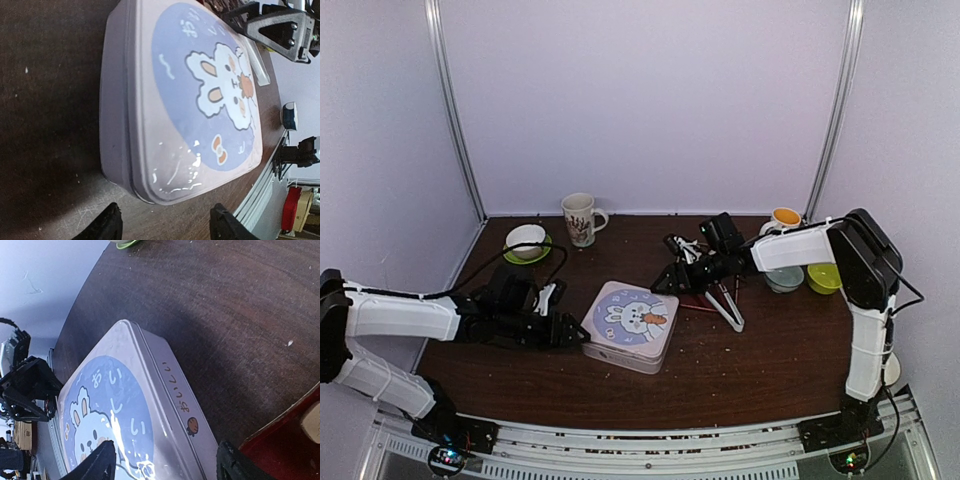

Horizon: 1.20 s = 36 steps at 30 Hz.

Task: Pack the chocolate
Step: Rotate the packed packing box at the center of the board.

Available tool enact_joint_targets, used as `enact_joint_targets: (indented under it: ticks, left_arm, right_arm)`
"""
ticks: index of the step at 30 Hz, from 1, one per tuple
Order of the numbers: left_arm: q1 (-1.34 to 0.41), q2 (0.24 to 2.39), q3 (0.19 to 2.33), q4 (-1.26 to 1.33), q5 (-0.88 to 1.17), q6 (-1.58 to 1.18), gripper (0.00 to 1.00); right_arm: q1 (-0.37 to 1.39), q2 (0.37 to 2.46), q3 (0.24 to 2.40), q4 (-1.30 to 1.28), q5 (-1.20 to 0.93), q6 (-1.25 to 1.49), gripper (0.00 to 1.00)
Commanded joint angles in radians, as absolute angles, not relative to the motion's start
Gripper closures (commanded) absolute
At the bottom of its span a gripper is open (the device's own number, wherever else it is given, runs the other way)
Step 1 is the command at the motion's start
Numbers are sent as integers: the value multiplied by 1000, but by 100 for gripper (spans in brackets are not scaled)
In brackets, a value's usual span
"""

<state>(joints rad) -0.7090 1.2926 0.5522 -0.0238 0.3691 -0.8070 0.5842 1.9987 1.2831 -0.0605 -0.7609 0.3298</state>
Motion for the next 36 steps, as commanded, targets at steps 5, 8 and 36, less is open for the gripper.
enact_joint_targets:
  ticks: [5,8,36]
  left_arm:
    - [-710,1358,482,262,351,-940,31]
    - [-710,1364,429,407,347,-1012,30]
    - [-709,1605,455,683,359,-1074,38]
  right_arm:
    - [625,1986,1236,-93,-881,261,33]
    - [637,1950,1173,-87,-900,265,35]
    - [736,1666,716,265,-753,529,37]
